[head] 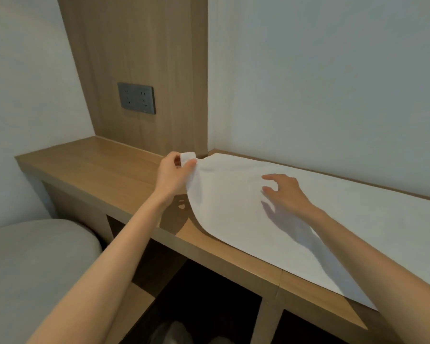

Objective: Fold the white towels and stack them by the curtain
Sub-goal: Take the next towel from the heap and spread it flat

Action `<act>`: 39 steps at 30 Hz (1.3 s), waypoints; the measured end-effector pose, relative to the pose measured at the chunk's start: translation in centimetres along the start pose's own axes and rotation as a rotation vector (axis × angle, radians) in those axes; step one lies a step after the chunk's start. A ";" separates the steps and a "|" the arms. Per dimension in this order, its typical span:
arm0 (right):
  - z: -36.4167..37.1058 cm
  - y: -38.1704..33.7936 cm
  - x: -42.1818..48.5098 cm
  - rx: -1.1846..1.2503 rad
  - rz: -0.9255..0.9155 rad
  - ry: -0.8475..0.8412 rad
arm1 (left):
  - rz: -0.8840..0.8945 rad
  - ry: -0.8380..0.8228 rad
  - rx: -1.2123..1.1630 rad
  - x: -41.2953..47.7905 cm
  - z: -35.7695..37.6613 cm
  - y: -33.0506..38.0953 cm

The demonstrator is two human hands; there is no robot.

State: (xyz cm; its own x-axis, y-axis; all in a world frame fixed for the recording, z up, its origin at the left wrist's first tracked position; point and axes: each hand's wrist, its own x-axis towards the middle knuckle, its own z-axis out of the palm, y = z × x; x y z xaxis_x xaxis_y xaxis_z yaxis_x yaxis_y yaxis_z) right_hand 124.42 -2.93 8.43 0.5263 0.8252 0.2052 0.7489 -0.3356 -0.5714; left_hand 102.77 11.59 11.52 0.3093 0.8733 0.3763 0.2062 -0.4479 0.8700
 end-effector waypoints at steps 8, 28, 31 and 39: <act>-8.7 7.2 -5.9 -0.088 0.257 0.140 | 0.140 -0.169 -0.231 -4.3 11.5 9.6; -18.0 18.2 -26.3 -0.430 0.693 0.317 | 0.498 -0.740 0.008 -19.0 26.0 9.4; -18.3 18.5 -27.8 -0.536 0.831 0.246 | 0.549 -0.728 0.048 -18.9 26.0 9.3; -18.1 18.3 -28.8 -0.276 0.786 0.317 | 0.535 -0.706 0.005 -19.3 25.5 9.7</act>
State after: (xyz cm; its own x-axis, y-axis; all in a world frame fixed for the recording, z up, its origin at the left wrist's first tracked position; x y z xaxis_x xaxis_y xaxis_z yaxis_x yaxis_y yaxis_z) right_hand 130.28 -41.04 6.42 0.9848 0.1599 0.0684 0.1737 -0.8828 -0.4364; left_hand 122.47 -14.50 4.52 0.8660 0.2255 0.4463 -0.1266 -0.7645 0.6321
